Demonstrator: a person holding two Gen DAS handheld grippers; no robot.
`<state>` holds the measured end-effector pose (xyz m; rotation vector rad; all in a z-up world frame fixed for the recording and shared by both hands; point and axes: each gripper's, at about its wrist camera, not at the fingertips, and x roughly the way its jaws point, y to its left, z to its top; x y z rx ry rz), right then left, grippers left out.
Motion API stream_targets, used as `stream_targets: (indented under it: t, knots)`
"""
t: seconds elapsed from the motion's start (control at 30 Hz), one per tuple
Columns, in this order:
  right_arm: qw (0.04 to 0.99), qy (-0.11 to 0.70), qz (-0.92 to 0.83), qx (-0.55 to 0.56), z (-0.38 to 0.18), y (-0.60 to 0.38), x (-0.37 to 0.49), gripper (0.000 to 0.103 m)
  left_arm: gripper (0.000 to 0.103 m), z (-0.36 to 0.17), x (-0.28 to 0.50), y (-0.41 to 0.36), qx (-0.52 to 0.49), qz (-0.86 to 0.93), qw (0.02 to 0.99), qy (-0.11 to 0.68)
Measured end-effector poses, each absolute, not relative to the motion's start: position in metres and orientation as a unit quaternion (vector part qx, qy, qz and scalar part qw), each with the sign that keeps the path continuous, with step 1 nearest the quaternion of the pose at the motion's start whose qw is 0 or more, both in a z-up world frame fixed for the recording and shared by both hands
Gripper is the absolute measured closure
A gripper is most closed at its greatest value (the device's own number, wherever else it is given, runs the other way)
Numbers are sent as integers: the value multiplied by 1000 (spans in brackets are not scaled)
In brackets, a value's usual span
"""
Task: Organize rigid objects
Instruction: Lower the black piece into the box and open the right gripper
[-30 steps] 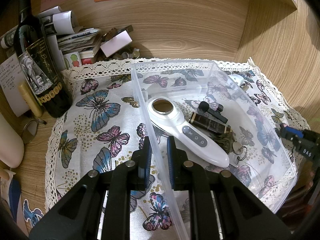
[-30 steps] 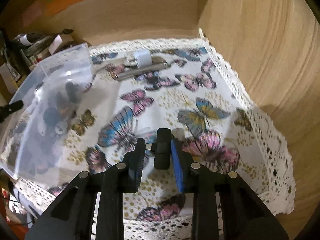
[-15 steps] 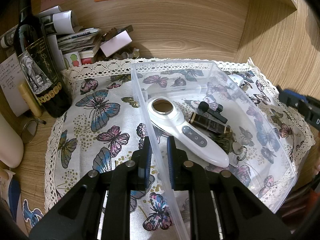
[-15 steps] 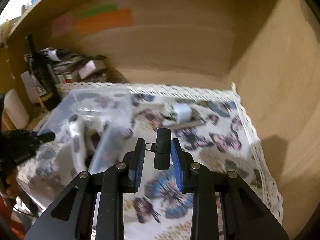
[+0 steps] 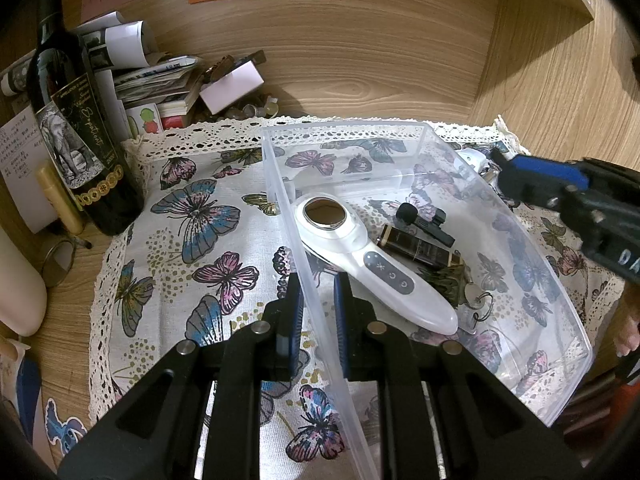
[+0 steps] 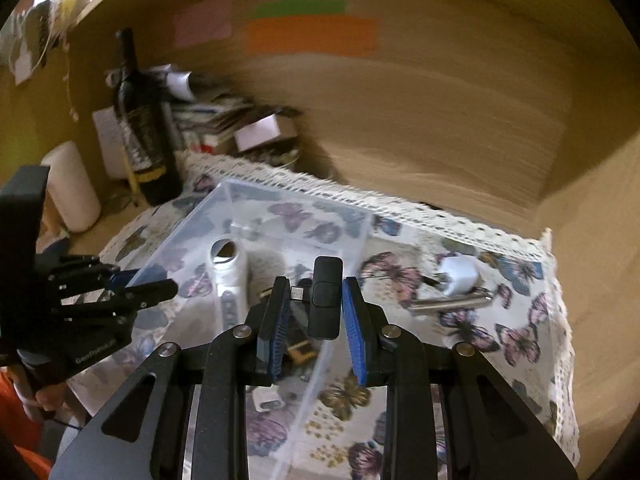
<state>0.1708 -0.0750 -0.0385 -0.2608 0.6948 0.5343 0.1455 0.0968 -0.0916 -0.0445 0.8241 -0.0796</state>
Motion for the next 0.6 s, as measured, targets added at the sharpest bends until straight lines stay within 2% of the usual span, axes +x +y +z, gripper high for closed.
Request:
stream_targets:
  t: [0.6]
  knots:
    - [834, 418, 304, -192, -72, -31, 191, 78, 88, -92, 146, 96, -21, -39, 915, 400]
